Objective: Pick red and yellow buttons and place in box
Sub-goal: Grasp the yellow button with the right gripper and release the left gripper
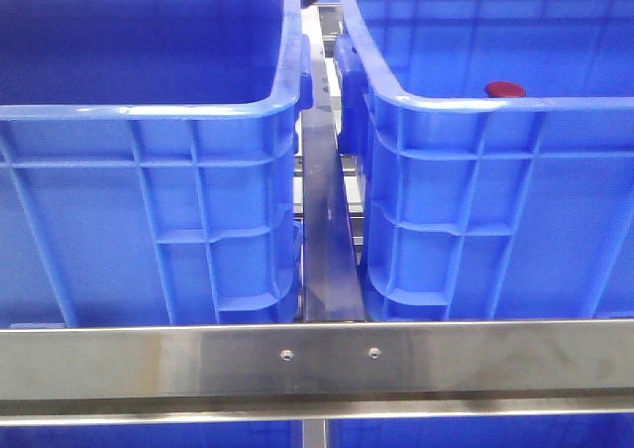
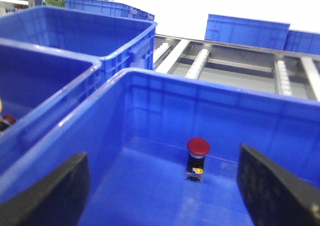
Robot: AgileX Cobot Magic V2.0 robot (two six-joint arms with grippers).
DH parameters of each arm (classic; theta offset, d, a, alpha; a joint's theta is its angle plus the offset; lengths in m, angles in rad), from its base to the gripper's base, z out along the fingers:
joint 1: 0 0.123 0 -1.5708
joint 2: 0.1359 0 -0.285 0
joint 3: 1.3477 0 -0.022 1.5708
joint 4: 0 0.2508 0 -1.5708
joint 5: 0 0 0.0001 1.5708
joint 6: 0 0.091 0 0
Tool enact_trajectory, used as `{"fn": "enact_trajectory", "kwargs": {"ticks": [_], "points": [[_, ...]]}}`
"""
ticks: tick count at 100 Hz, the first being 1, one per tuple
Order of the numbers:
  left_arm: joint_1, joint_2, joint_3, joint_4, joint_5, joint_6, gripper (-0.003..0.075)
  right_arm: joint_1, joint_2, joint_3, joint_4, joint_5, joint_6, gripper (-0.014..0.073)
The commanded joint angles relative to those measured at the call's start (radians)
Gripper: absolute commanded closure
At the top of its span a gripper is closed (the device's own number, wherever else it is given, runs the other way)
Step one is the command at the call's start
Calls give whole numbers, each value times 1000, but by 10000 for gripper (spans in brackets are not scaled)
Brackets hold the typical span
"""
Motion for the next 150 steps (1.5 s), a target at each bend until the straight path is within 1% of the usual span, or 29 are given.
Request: {"fn": "enact_trajectory", "kwargs": {"ticks": [1, 18, 28, 42, 54, 63, 73, 106, 120, 144, 150], "points": [[-7, -40, -31, -54, -31, 4, 617, -3, 57, -76, 115, 55, 95, -57], [-7, -40, -31, -54, -31, 4, 617, -3, 174, -166, 115, 223, 316, -48], [-7, -40, -31, -54, -31, 4, 617, -3, 249, -217, 115, 369, 457, -48], [-7, -40, -31, -54, -31, 4, 617, -3, 373, -288, 96, 568, 617, -48], [-7, -40, -31, -54, -31, 4, 617, -3, 480, -358, 68, 713, 718, -48], [-7, -40, -31, -54, -31, 4, 617, -3, 555, -404, 49, 783, 767, -48], [-7, -40, -31, -54, -31, 4, 617, 5, 630, -440, 22, 816, 806, -48], [-7, -40, -31, -54, -31, 4, 617, 119, 767, -466, 19, 795, 808, -48], [-7, -40, -31, -54, -31, 4, 617, 158, 780, -466, 13, 799, 804, -48], [-7, -40, -31, -54, -33, 4, 617, 161, 780, -466, -19, 808, 804, -48], [-7, -40, -31, -54, -33, 4, 617, 161, 780, -466, -27, 810, 804, -27]]}}
